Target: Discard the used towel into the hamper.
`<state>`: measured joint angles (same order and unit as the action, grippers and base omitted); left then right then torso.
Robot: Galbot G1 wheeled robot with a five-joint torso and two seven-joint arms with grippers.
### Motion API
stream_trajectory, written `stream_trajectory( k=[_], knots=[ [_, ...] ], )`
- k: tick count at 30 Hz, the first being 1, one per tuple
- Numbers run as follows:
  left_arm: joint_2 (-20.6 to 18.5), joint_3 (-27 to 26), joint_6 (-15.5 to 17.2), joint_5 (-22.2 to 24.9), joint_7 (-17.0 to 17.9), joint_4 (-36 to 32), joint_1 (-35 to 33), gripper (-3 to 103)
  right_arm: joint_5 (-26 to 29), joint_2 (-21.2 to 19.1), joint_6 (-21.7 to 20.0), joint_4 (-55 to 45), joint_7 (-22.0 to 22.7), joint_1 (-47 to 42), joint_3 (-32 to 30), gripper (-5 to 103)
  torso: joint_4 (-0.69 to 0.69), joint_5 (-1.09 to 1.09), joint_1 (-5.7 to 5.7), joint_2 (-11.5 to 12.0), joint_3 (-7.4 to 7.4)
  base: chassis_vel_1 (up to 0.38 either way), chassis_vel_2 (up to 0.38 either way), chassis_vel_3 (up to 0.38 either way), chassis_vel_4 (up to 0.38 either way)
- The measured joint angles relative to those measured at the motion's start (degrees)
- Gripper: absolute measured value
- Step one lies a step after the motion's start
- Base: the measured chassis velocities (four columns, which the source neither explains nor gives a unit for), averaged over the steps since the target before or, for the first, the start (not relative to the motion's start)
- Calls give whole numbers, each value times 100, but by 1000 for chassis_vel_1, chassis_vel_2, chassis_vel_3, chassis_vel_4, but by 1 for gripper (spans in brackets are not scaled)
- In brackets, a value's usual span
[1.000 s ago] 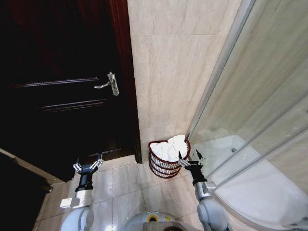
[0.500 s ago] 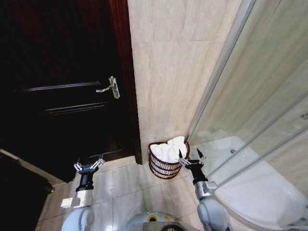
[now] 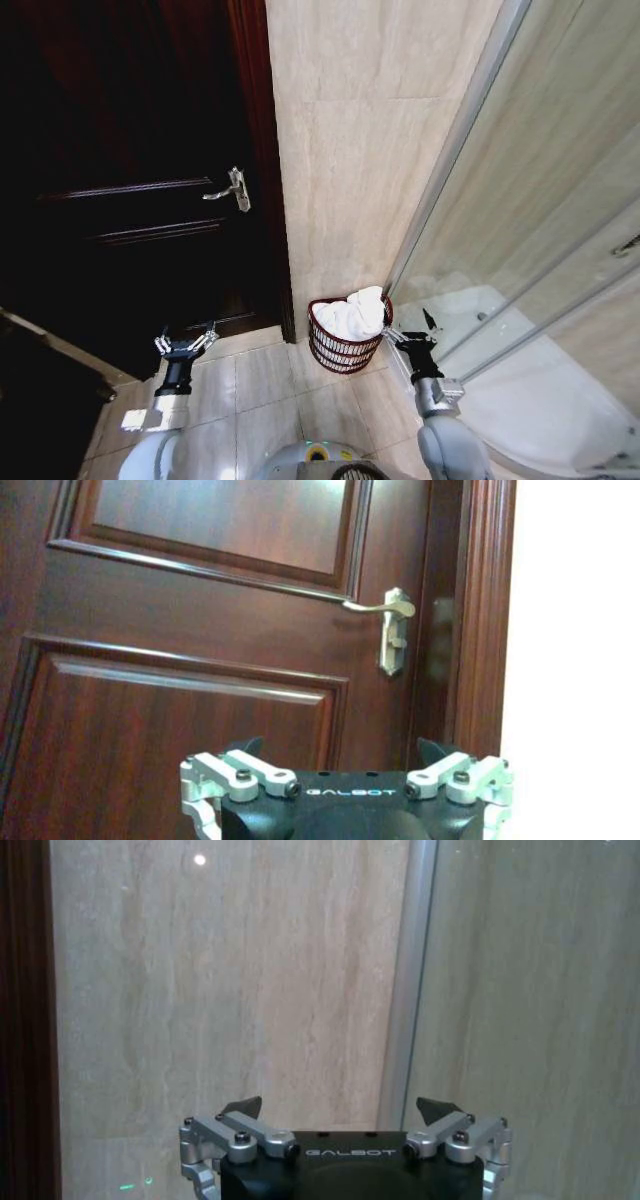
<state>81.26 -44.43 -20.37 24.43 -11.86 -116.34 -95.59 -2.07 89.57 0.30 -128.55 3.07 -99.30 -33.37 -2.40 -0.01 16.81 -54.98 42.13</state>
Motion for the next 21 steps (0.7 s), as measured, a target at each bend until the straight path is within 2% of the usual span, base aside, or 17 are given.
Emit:
stream_trajectory(
  k=[5,21],
  knots=[
    [-30,4,127,35,111,-31,69,100,11,2,-44,-74,22,-28,-3,100,-1,0,58,-125,66,0,0,0,0],
    [-41,16,151,49,101,2,164,100,-70,19,-212,-356,27,19,48,100,-1,1,270,-584,314,0,0,0,0]
  ],
)
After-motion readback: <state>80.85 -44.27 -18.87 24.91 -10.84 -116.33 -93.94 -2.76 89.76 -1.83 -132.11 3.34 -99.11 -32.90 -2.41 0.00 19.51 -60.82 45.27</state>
